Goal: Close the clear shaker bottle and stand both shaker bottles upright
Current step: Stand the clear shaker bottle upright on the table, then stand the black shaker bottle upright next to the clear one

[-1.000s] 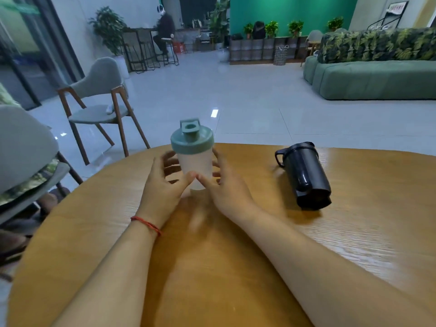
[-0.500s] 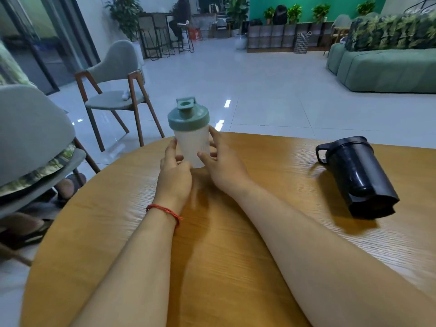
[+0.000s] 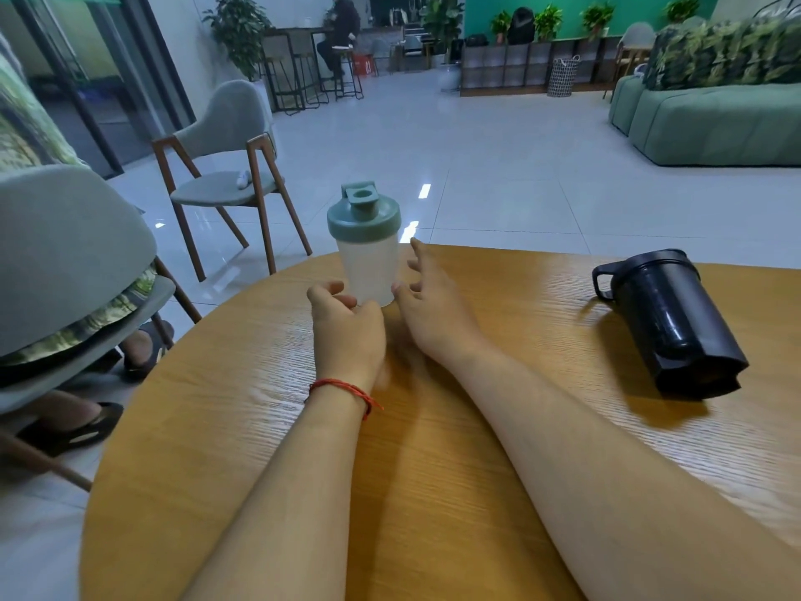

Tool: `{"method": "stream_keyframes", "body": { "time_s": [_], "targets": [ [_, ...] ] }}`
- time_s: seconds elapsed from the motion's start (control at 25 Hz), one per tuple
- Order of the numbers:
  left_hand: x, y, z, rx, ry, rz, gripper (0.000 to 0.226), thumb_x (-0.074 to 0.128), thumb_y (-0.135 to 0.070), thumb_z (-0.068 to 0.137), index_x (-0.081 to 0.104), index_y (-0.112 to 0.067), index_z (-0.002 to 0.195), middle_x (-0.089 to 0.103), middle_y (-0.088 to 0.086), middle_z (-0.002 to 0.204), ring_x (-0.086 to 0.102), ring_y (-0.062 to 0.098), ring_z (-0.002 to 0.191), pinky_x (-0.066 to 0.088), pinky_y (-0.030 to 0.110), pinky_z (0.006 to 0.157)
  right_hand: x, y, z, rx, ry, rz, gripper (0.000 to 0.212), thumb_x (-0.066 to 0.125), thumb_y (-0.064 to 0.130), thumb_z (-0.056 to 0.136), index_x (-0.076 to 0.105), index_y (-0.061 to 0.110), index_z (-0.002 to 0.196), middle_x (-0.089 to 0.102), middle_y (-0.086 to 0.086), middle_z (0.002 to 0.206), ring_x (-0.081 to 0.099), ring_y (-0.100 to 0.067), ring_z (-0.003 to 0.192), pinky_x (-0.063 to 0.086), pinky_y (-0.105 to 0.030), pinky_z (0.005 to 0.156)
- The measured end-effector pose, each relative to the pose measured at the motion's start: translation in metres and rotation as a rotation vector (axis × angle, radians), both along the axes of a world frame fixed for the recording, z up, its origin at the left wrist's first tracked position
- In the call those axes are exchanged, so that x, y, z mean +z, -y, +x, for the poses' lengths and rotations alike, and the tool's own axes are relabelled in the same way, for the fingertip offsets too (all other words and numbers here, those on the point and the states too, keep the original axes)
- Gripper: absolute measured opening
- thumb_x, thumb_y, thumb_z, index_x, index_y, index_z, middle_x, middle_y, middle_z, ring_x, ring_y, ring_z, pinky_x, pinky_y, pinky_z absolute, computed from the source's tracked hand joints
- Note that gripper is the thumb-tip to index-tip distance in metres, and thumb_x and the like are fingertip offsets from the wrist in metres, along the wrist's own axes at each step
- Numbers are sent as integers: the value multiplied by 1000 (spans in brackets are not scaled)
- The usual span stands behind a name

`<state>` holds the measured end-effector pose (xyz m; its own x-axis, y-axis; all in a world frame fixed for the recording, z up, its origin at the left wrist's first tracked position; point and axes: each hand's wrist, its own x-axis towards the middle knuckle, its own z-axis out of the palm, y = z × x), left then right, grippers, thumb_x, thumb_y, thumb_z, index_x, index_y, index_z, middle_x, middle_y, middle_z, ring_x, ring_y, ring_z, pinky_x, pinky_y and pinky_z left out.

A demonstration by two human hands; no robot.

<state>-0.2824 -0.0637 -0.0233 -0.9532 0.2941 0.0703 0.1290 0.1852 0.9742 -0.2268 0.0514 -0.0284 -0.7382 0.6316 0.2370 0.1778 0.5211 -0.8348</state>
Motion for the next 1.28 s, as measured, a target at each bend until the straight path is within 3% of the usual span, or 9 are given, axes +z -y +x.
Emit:
{"method": "stream_keyframes", "body": {
  "time_s": [0.16, 0.32, 0.52, 0.68, 0.76, 0.84, 1.0, 1.12, 1.28],
  "targets": [
    [3, -2, 24, -58, -91, -24, 36, 63, -16, 101, 46, -20, 133, 62, 5, 113, 63, 12, 94, 48, 22, 66, -2, 7, 43, -92, -92, -24, 63, 62, 24, 108, 39, 32, 166, 56, 4, 158, 61, -16, 131, 51, -35, 108],
    [9, -11, 69, -198, -170, -70, 28, 62, -13, 104, 50, -20, 128, 60, -6, 105, 62, 5, 93, 48, 9, 64, -2, 18, 106, -167, -186, 117, 50, 59, 17, 109, 52, 34, 156, 60, 19, 140, 62, -5, 122, 59, -37, 105],
    [11, -32, 133, -407, -226, -50, 24, 64, -20, 104, 54, -26, 125, 63, -6, 113, 64, 5, 101, 49, 3, 73, 18, 7, 210, -338, -341, 408, 42, 68, 6, 105, 65, 21, 143, 67, 9, 131, 64, -14, 121, 54, -30, 101],
    [11, -55, 192, -529, -222, 16, 25, 64, -28, 105, 53, -35, 127, 62, -10, 126, 64, 7, 117, 53, 12, 87, 22, -32, 273, -654, -297, 76, 43, 64, 18, 106, 58, 27, 147, 57, 12, 138, 57, -20, 130, 51, -41, 103],
    [11, -66, 215, -582, -214, 35, 32, 63, -31, 105, 51, -40, 133, 58, -12, 136, 58, 4, 126, 55, 23, 100, 18, -44, 279, -668, -246, -107, 47, 58, 29, 109, 51, 26, 156, 53, 7, 151, 57, -19, 134, 50, -41, 105],
    [9, -74, 223, -616, -224, 23, 41, 61, -37, 105, 50, -42, 143, 52, -14, 143, 51, 1, 131, 54, 30, 106, 17, -47, 277, -623, -230, -233, 50, 53, 38, 112, 46, 26, 161, 53, 2, 159, 59, -17, 130, 47, -35, 98],
    [3, -76, 217, -658, -179, -9, 48, 61, -38, 106, 48, -48, 152, 48, -15, 149, 52, 5, 133, 46, 7, 93, 13, -54, 276, -585, -190, -362, 60, 49, 51, 111, 40, 29, 167, 54, 0, 165, 58, -21, 138, 42, -34, 101],
    [1, -74, 214, -709, -114, 22, 45, 59, -40, 107, 50, -55, 148, 59, -10, 151, 62, -1, 129, 50, 18, 101, 15, -56, 276, -539, -112, -334, 64, 48, 53, 112, 40, 27, 169, 54, 0, 166, 54, -23, 148, 39, -32, 103],
    [-3, -78, 211, -720, -45, 66, 45, 61, -43, 106, 51, -50, 148, 71, -4, 136, 71, -1, 116, 56, 33, 107, 11, -56, 270, -495, -196, -304, 53, 54, 46, 112, 51, 31, 162, 64, 17, 141, 59, -12, 131, 46, -21, 91]
  ]
}}
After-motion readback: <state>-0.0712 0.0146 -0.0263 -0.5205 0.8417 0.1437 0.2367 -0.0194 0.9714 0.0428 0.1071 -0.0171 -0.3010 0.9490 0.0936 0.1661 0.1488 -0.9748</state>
